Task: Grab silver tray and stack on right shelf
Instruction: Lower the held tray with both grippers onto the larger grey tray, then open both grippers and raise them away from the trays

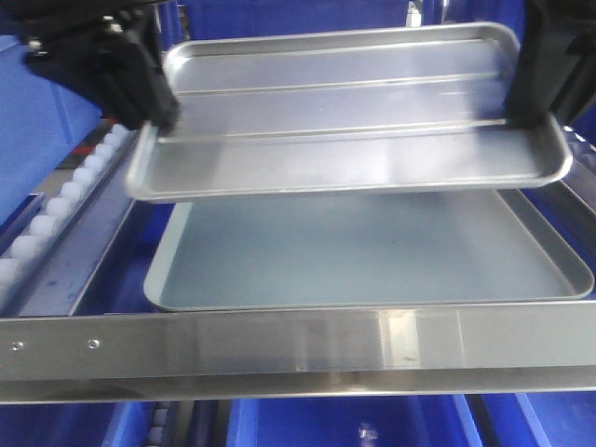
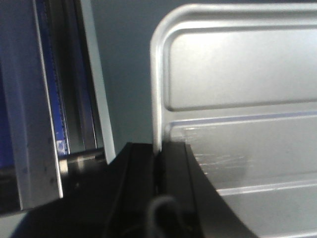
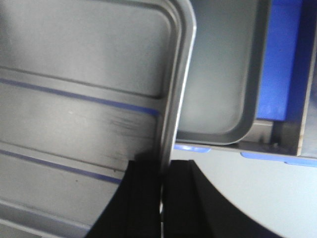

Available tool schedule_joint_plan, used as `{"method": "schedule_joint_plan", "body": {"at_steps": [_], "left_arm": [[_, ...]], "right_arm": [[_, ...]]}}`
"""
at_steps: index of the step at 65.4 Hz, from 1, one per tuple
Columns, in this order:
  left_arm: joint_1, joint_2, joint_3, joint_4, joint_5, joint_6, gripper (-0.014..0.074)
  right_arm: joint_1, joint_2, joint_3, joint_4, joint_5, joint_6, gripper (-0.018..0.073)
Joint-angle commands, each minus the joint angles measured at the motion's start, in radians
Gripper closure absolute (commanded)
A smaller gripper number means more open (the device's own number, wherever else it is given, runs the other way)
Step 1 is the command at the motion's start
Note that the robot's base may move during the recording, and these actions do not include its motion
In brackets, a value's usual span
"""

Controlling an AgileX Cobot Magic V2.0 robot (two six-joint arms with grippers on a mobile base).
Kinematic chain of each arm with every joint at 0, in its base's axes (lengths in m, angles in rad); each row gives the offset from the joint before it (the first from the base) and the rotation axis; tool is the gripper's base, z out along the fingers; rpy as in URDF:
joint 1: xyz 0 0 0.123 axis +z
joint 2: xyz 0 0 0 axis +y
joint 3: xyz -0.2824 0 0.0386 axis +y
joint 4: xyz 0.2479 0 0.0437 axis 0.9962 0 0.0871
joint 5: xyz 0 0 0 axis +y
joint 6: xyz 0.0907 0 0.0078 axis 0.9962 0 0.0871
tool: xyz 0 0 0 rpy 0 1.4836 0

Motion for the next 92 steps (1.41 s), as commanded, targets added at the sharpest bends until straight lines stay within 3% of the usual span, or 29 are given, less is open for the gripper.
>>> {"method": "schedule_joint_plan", "body": {"at_steps": [1, 18, 35, 55, 65, 76, 83, 92], "left_arm": [[-0.007, 0.028, -0.093, 0.033, -0.044, 0.029, 0.0696], [0.027, 0.196, -0.221, 0.034, -0.039, 0.027, 0.0696], [0.058, 0.307, -0.224, 0.041, -0.044, 0.027, 0.0696], [0.066, 0.339, -0.224, 0.04, -0.066, 0.046, 0.0694], [0.064, 0.34, -0.224, 0.04, -0.074, 0.052, 0.0693], [0.064, 0.34, -0.224, 0.04, -0.074, 0.054, 0.0687], [0.064, 0.34, -0.224, 0.034, -0.072, 0.054, 0.0582], [0.064, 0.34, -0.224, 0.029, -0.066, 0.054, 0.0285]], "right_arm": [[-0.06, 0.002, -0.069, -0.03, -0.008, -0.067, 0.0503], [-0.163, 0.137, -0.115, -0.005, -0.068, -0.133, 0.0503], [-0.174, 0.273, -0.115, -0.006, -0.19, -0.133, 0.0503], [-0.174, 0.317, -0.115, -0.007, -0.193, -0.134, 0.0491], [-0.176, 0.317, -0.115, -0.007, -0.191, -0.134, 0.0328], [-0.176, 0.317, -0.115, -0.016, -0.19, -0.134, 0.0025], [-0.176, 0.317, -0.115, -0.025, -0.186, -0.134, -0.0003], [-0.176, 0.314, -0.115, -0.026, -0.181, -0.134, -0.0003]]}}
